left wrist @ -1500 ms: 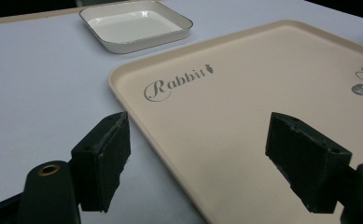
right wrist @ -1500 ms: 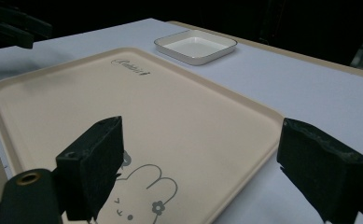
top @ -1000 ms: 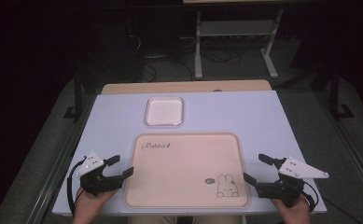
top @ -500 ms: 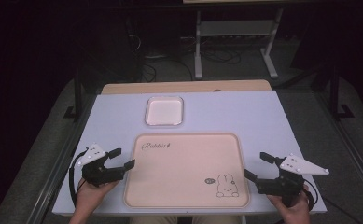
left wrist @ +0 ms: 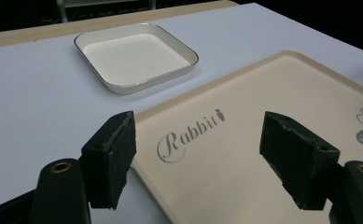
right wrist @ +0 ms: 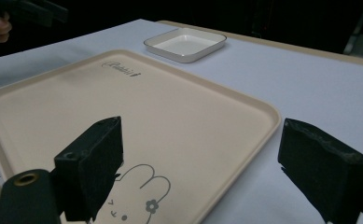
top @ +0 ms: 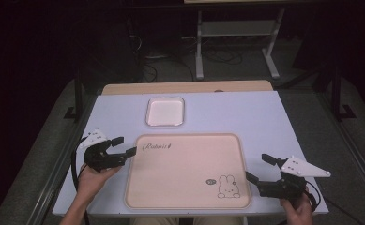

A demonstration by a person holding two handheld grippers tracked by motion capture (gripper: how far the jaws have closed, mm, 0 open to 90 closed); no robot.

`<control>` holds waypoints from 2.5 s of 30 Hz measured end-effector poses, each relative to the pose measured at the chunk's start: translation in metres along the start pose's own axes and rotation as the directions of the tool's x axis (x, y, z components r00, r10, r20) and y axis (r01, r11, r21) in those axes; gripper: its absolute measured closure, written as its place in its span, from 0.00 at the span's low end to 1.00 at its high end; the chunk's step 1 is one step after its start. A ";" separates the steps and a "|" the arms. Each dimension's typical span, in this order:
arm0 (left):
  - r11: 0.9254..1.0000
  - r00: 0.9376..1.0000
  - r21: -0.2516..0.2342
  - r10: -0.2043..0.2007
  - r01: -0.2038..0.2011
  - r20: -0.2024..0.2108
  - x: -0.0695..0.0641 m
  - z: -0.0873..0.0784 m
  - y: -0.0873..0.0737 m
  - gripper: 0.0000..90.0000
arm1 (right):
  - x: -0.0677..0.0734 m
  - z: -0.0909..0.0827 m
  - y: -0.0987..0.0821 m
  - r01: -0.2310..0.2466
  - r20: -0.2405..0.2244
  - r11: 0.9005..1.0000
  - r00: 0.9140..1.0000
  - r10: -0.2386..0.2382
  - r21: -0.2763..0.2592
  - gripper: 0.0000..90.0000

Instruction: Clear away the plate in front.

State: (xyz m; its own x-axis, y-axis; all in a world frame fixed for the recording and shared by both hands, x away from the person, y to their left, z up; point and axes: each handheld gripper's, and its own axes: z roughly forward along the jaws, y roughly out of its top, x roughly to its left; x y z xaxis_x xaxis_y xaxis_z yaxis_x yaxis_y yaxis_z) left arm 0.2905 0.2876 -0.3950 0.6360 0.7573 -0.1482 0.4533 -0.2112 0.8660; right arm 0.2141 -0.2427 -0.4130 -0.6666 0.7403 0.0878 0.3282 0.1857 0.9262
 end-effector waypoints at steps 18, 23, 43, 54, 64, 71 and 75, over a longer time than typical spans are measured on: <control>0.998 1.000 0.067 -0.014 0.014 -0.013 0.018 0.033 0.045 0.33 | 0.001 0.000 0.000 0.023 -0.001 1.000 1.000 -0.023 -0.014 0.15; 0.996 1.000 0.088 -0.011 0.013 -0.024 0.024 0.043 0.055 0.33 | 0.001 0.001 0.001 0.026 0.002 1.000 1.000 -0.026 -0.011 0.15; 0.981 0.994 0.184 -0.042 0.060 -0.102 0.058 0.093 0.099 0.37 | 0.001 0.001 0.001 0.041 -0.020 0.999 0.999 -0.041 -0.014 0.15; 0.963 0.986 0.239 -0.091 0.123 -0.143 0.074 0.125 0.112 0.40 | 0.001 0.001 0.001 0.053 -0.025 0.998 0.998 -0.053 -0.018 0.15; 0.939 0.970 0.273 -0.165 0.210 -0.179 0.087 0.148 0.104 0.47 | 0.002 0.001 0.001 0.058 -0.034 0.998 0.998 -0.058 -0.016 0.15; 0.905 0.957 0.340 -0.186 0.255 -0.221 0.092 0.158 0.094 0.52 | 0.003 0.001 0.001 0.062 -0.034 0.998 0.998 -0.062 -0.015 0.15; 0.890 0.949 0.352 -0.218 0.289 -0.228 0.096 0.160 0.090 0.58 | 0.002 -0.001 0.001 0.059 -0.033 0.998 0.998 -0.060 -0.015 0.15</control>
State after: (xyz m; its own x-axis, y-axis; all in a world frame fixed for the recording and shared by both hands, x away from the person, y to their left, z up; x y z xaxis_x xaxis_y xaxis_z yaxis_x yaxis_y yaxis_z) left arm 0.4919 0.2422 -0.4076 0.3625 0.9056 -0.2202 0.8069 -0.1867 0.5604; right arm 0.2124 -0.2410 -0.4116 -0.7067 0.7061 0.0442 0.2782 0.2199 0.9350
